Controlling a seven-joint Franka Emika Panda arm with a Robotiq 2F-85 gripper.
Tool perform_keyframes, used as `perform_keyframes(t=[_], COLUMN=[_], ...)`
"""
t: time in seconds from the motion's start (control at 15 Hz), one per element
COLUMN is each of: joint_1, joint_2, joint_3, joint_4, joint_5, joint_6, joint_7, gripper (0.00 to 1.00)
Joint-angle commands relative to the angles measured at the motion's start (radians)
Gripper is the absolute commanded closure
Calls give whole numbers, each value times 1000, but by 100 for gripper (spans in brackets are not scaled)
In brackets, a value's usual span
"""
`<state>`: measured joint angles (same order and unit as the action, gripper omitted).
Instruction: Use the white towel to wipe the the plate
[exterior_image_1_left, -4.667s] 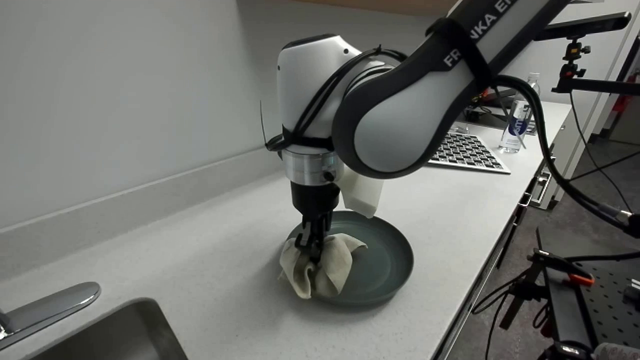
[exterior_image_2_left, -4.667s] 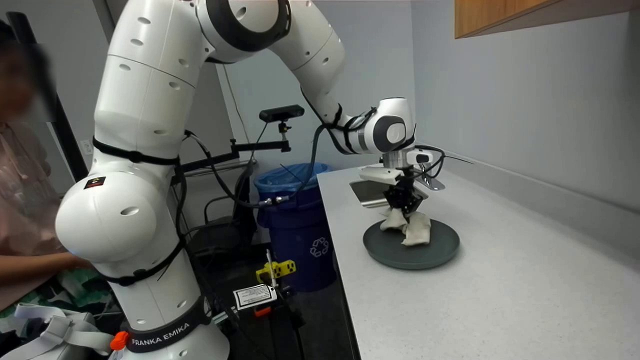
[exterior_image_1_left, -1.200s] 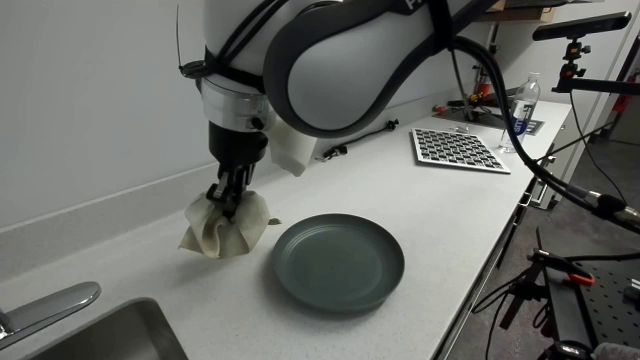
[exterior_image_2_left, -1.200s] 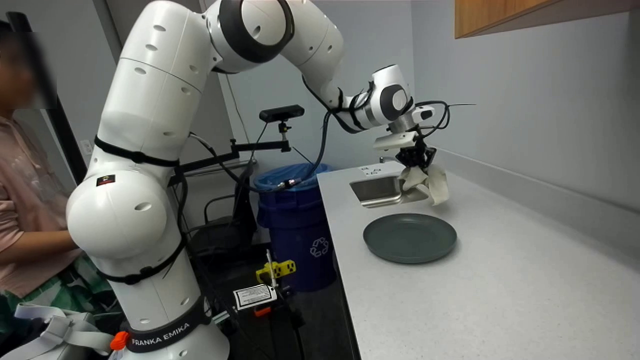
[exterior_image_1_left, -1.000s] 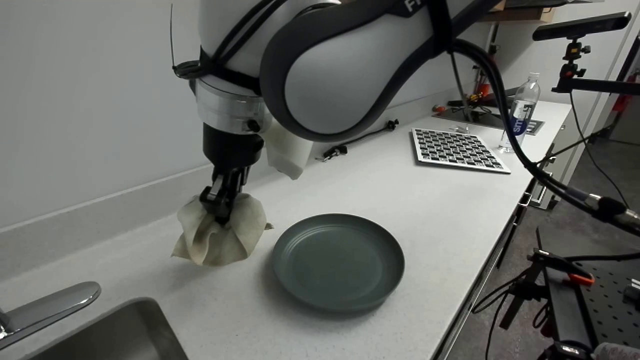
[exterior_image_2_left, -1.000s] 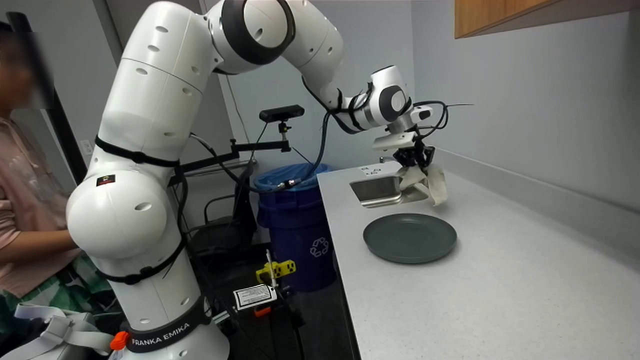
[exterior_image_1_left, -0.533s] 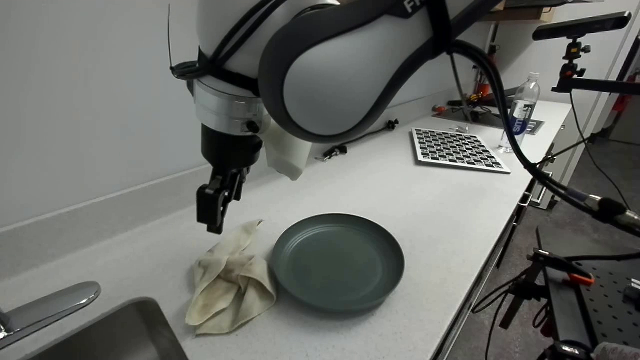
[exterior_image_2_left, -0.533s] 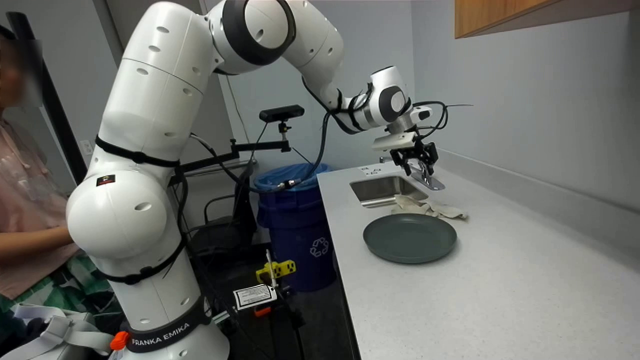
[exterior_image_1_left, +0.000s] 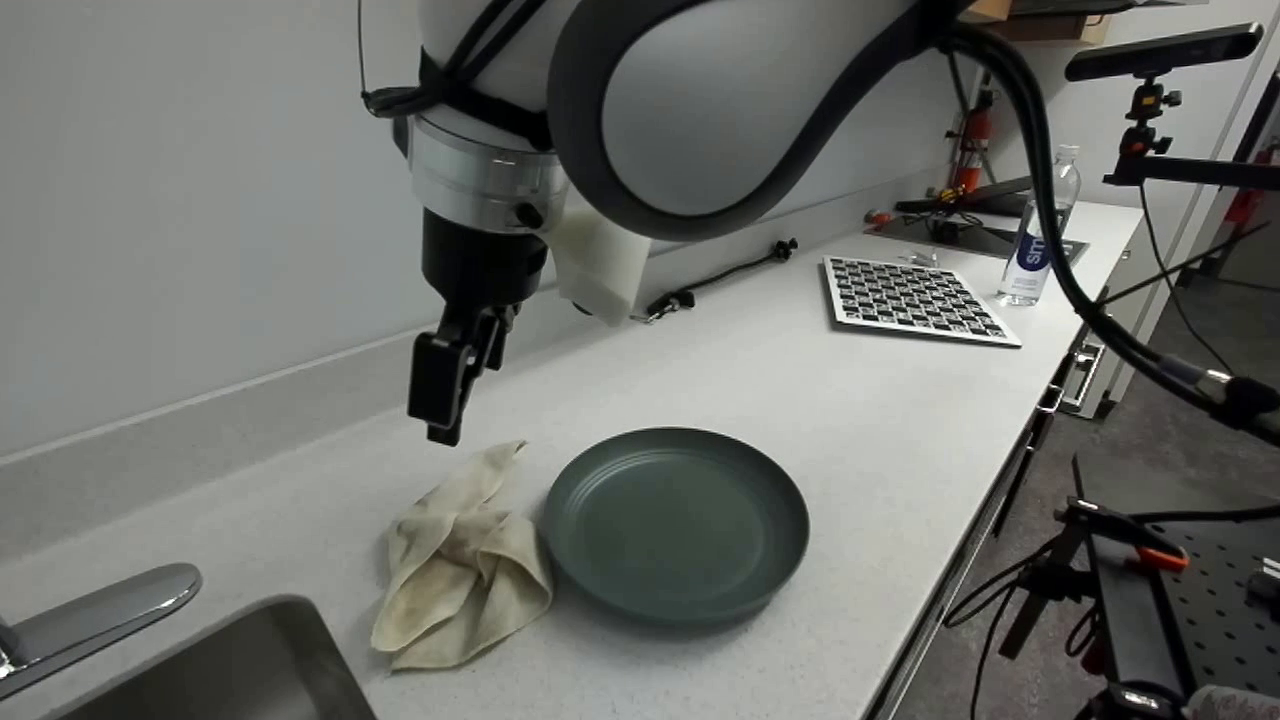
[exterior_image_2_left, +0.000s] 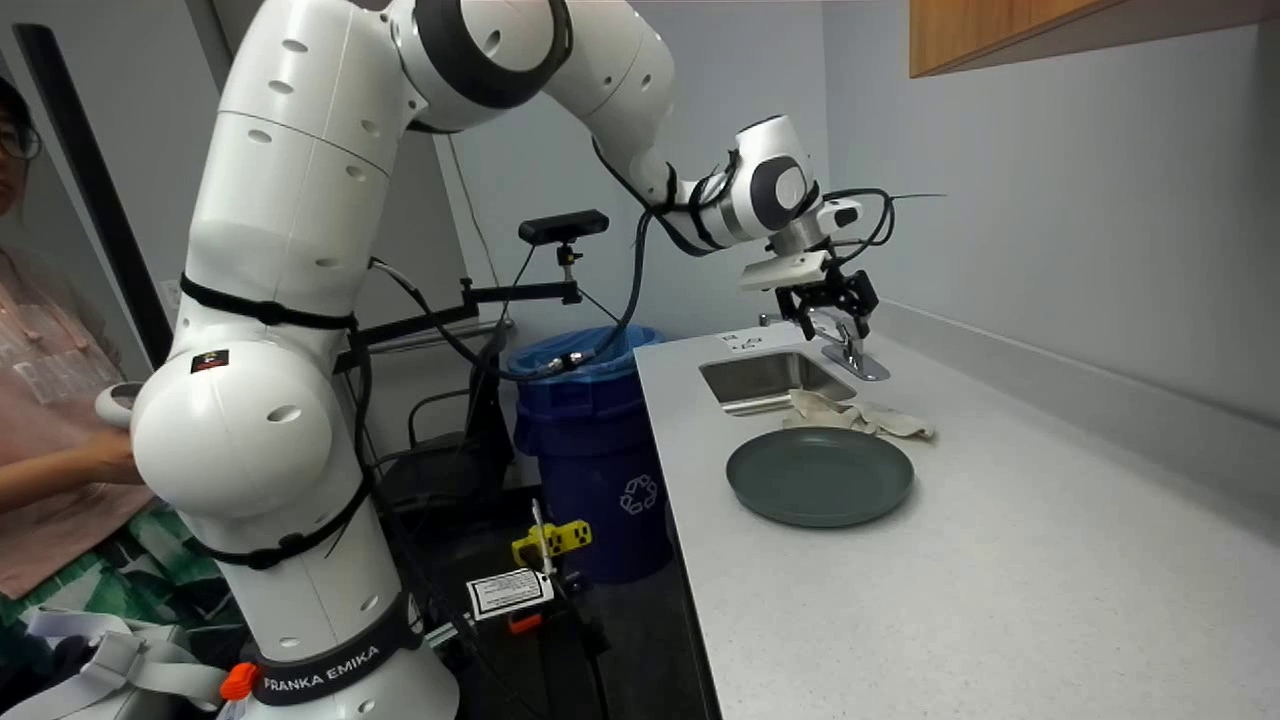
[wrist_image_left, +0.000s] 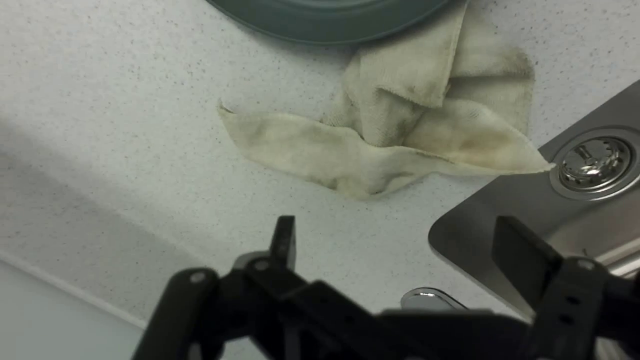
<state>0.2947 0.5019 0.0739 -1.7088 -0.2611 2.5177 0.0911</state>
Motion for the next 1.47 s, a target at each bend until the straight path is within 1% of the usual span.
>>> perform_keyframes(t=[0.0,0.33,0.6,0.93,1.4], joint_1=[-27,-25,-23,-29,-56], joint_2=[-116,-242,-350,-463,-537], joint_3=[25,33,34,33,45], joint_4=[-131,-293,-410,-511,-572], joint_5=[47,82,64,-4,-137], joint_6=[1,42,56,45,33], joint_7=[-12,12,37,86,178], gripper=[0,0,0,0,0])
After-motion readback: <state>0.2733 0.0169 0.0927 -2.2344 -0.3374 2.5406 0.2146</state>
